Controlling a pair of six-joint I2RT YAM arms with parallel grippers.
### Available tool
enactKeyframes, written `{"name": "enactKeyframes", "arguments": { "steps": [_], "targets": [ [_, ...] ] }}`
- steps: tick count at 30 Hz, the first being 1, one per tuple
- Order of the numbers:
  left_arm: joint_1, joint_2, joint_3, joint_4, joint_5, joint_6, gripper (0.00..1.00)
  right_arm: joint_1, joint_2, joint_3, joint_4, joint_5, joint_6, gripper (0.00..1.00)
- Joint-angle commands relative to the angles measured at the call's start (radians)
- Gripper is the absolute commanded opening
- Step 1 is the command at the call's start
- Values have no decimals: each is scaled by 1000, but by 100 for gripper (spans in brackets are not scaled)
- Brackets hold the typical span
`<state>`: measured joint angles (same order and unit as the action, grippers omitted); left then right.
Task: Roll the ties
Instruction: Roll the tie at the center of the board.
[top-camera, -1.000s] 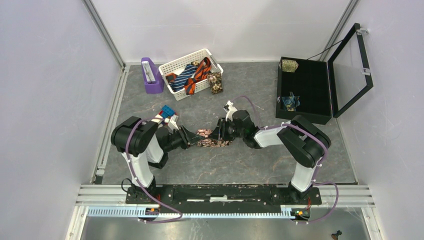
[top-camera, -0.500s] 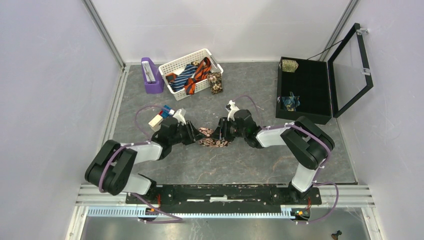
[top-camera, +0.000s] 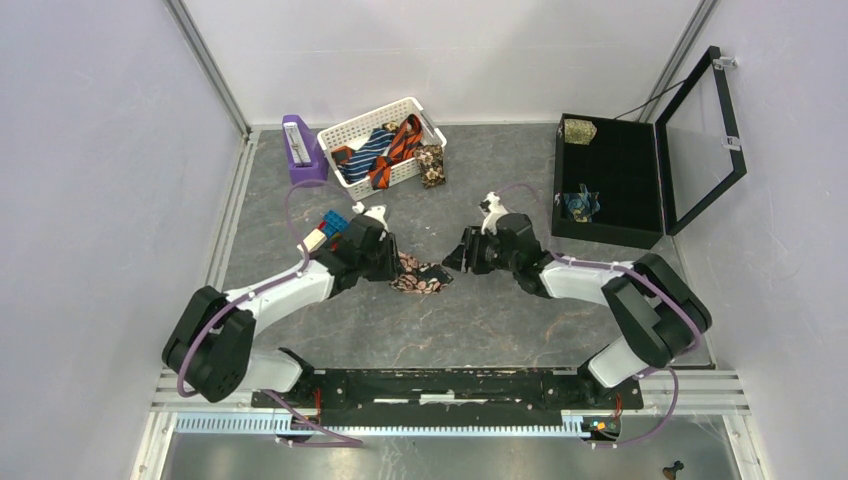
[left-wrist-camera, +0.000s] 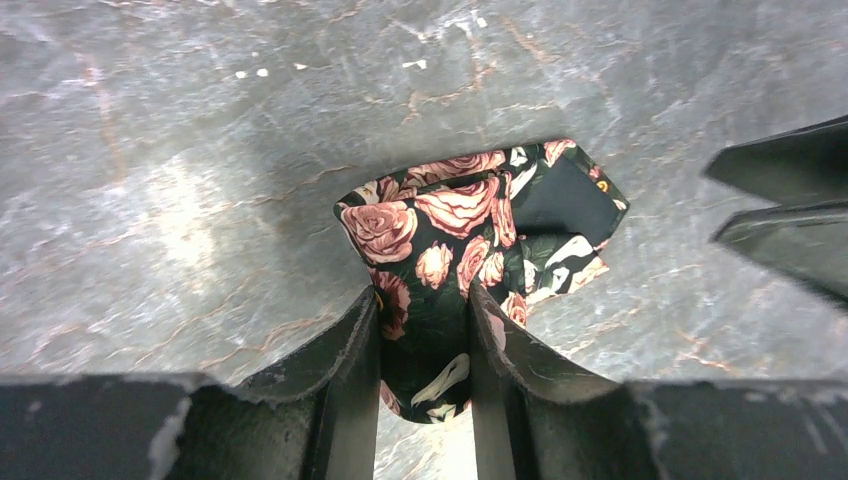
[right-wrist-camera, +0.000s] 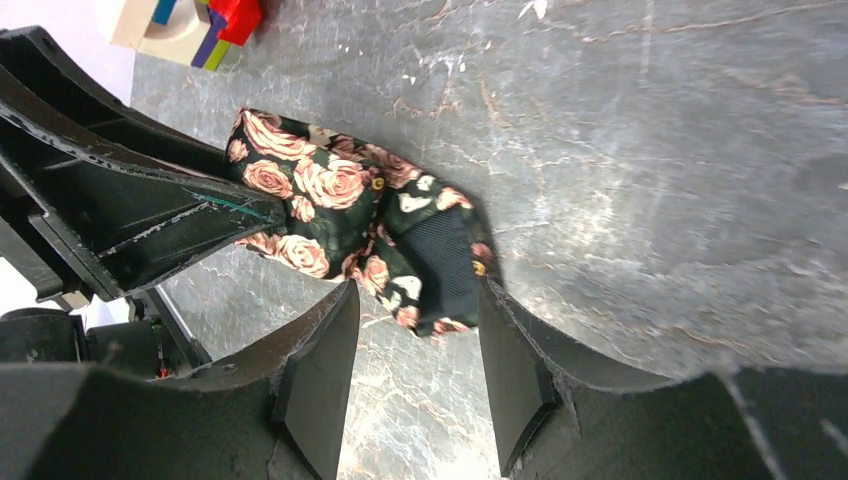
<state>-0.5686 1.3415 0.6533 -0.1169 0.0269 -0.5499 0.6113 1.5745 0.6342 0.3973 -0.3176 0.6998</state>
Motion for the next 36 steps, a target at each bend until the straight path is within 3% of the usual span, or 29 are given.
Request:
{"name": "enactKeyframes", "arguments": {
  "steps": [1, 18, 31, 36],
  "targets": [
    [-39, 22, 97, -261, -197, 123, 33, -51, -85, -41, -3, -6, -29, 54],
    [-250, 286, 410, -667, -627, 150, 33, -170, -211, -133, -19, -45, -52, 55],
    [-361, 523, 627, -895, -824, 131, 33, -225, -293, -158, -65, -49, -82, 55],
    [-388, 597, 672, -914, -832, 130, 33, -248, -325, -171, -84, -51, -92, 55]
  ]
}}
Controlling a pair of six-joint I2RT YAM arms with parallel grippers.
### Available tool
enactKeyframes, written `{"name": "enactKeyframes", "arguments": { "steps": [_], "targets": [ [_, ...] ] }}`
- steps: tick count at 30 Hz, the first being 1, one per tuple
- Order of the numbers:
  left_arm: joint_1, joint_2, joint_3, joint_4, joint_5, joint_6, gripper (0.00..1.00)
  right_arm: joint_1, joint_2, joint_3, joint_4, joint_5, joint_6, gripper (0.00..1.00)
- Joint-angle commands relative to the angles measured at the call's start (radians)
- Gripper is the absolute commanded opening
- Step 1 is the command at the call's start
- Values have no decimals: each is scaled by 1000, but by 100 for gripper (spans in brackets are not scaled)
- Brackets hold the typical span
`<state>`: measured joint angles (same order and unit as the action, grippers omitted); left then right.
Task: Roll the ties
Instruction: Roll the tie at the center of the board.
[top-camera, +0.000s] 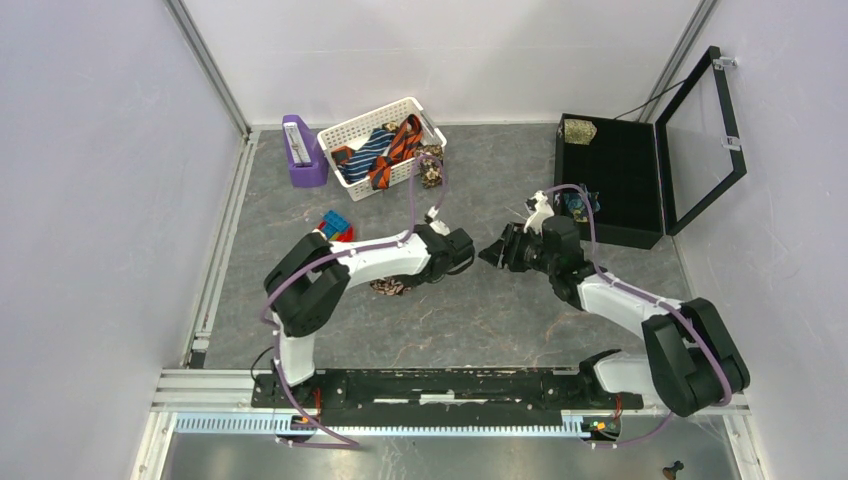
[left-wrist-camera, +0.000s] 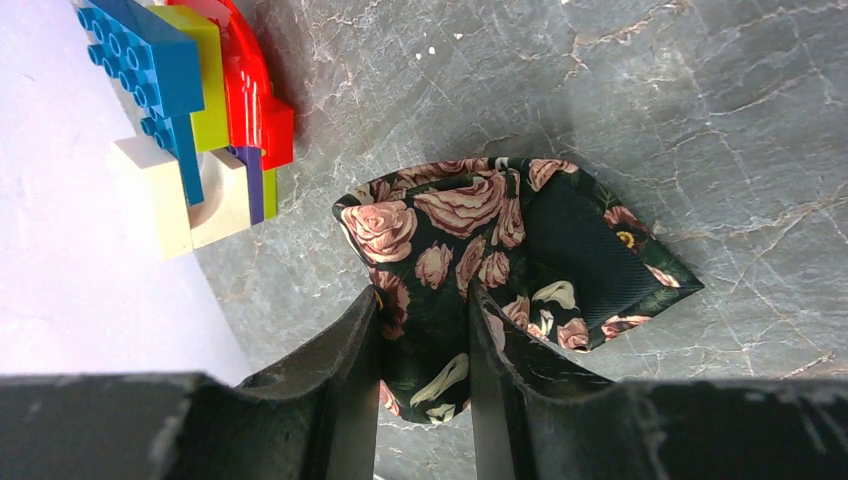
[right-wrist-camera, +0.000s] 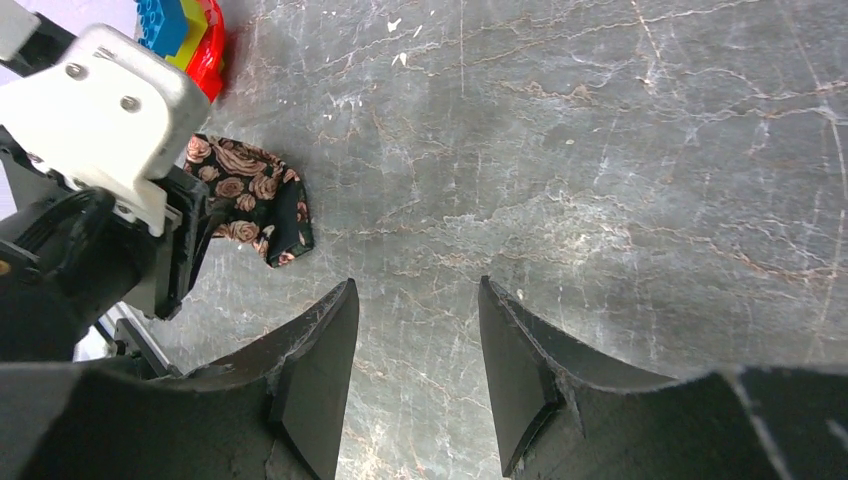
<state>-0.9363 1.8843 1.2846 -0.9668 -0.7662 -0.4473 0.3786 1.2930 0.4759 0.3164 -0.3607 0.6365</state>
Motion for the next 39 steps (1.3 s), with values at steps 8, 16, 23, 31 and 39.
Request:
{"name": "enactKeyframes", "arguments": {
  "steps": [8, 16, 23, 31, 39],
  "targets": [
    [-85, 163, 105, -104, -48, -13, 35, -55, -105, -23, -39, 1, -45, 55],
    [-132, 210, 129, -111, -38, -49, 50, -69, -125, -38, -45, -3, -46, 55],
    [-151, 213, 151, -109, -13, -54, 62, -75, -139, -42, -48, -5, -43, 55],
    [-156, 134, 178, -78, 45, -38, 70, -85, -162, -37, -67, -1, -47, 55],
    [-156, -3, 151, -21, 115, -26, 72, -84, -166, -39, -73, 2, -50, 59]
  ]
}}
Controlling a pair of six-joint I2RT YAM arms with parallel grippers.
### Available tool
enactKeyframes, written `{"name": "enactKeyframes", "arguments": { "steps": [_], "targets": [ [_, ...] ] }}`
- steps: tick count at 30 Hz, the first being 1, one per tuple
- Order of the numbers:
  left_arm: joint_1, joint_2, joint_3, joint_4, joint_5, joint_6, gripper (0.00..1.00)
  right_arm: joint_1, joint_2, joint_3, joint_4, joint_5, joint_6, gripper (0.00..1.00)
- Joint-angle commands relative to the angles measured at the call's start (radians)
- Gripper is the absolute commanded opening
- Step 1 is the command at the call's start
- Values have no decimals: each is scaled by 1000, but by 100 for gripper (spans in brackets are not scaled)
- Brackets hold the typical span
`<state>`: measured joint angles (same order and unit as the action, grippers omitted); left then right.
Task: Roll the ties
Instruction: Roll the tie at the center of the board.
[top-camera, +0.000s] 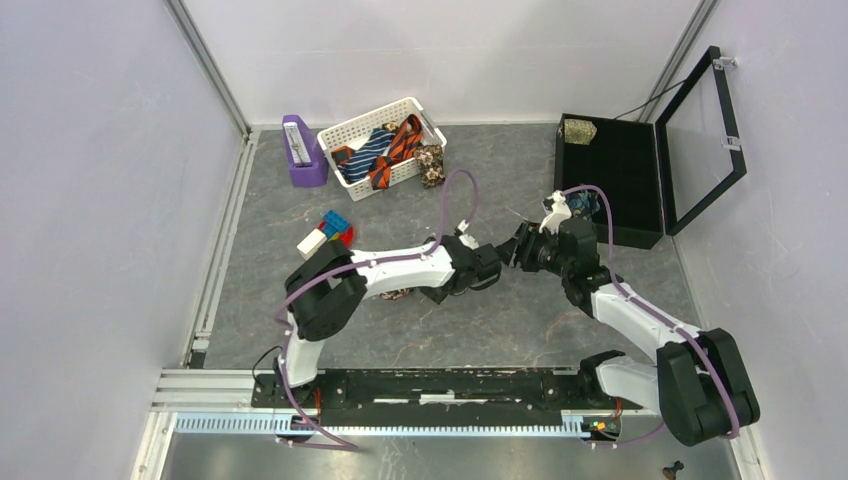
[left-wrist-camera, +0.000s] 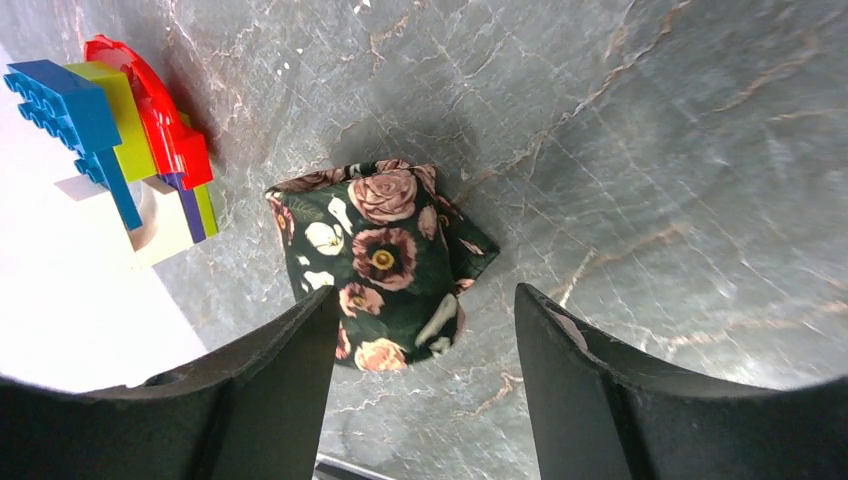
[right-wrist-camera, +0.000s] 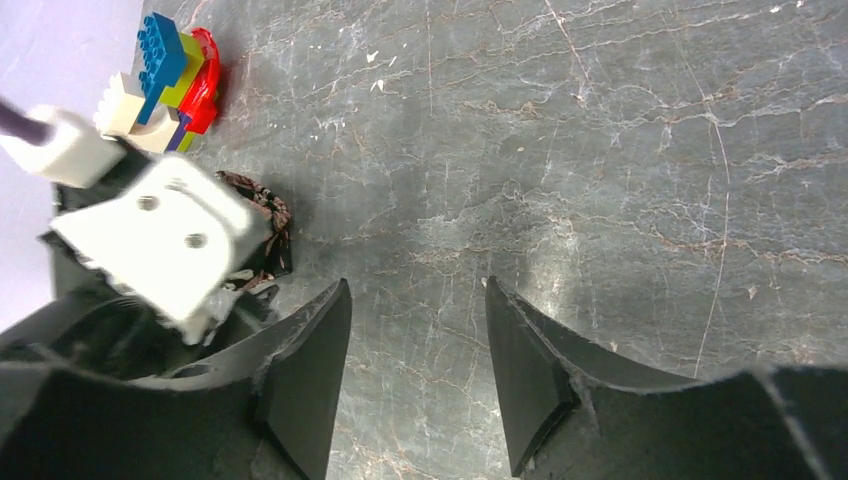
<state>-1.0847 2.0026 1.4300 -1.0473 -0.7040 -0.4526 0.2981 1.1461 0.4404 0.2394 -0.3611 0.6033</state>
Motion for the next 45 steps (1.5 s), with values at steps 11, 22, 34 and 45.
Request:
{"name": "enactKeyframes", "arguments": {
  "steps": [11, 22, 34, 45],
  "targets": [
    [28, -441, -150, 183, 122, -38, 63, 43, 33, -33, 130, -89, 92, 85],
    [327, -783, -554, 539, 502, -16, 41, 305, 281, 25, 381, -102, 341, 97],
    [381, -812, -649, 665, 629, 42, 36, 390, 483, 98, 508, -82, 466, 98],
    [381, -760, -701, 688, 596, 37, 35, 402, 561, 141, 514, -89, 467, 98]
  ]
}}
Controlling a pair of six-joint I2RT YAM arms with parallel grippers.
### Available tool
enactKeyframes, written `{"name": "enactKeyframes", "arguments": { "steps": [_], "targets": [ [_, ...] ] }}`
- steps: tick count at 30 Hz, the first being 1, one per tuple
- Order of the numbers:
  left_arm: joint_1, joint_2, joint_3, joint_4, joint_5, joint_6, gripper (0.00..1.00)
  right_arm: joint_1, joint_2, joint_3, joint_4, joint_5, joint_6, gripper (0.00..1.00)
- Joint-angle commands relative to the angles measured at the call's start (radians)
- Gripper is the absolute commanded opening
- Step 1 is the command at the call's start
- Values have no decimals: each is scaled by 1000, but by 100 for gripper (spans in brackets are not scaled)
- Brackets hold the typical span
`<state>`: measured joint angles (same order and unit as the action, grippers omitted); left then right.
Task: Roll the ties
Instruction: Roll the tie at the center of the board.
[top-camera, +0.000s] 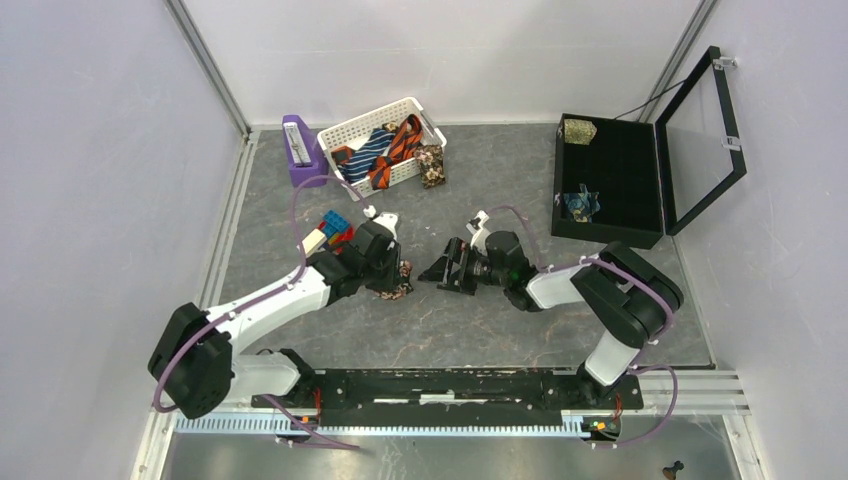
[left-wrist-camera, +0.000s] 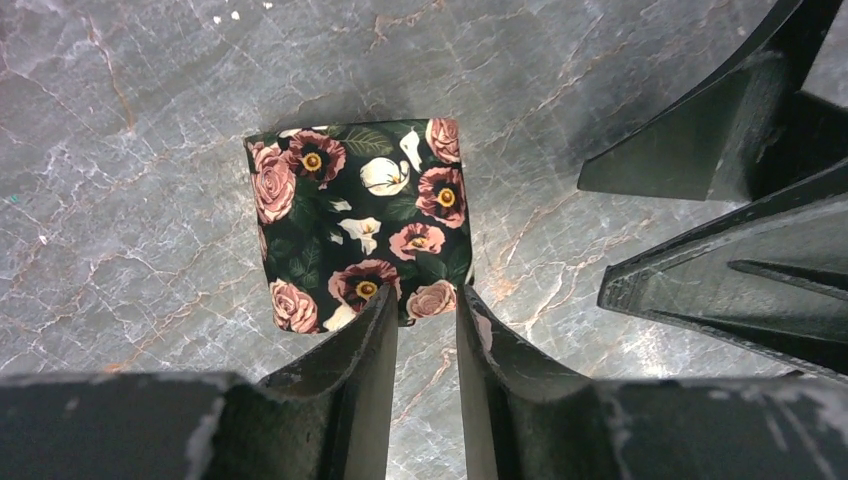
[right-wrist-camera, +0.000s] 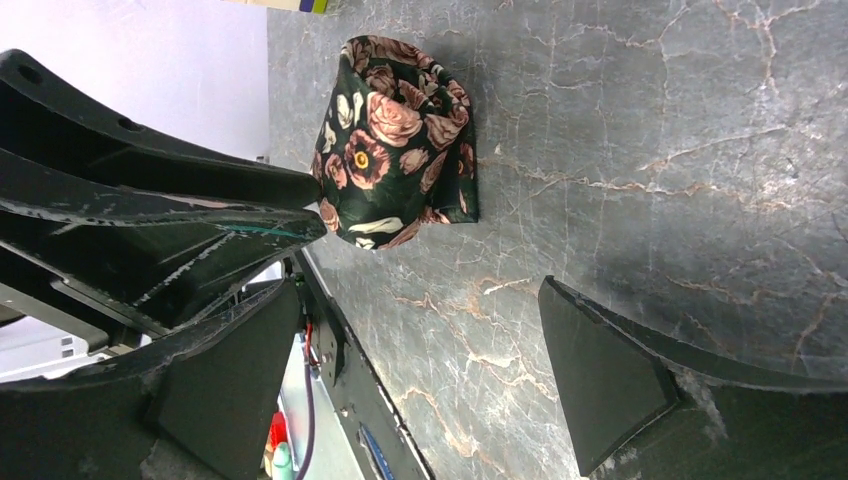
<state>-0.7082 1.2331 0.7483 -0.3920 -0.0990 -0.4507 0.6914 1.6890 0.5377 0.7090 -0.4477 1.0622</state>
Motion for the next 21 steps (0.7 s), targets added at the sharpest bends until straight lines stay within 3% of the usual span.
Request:
{"name": "enactKeyframes", "arguments": {
  "steps": [1, 21],
  "targets": [
    [4, 8, -25, 33, -12, 32, 34, 13, 25, 49, 43, -1, 8, 98],
    [5, -51, -150, 79, 0, -8, 33, 87, 217, 193, -31, 6, -19, 98]
  ]
}}
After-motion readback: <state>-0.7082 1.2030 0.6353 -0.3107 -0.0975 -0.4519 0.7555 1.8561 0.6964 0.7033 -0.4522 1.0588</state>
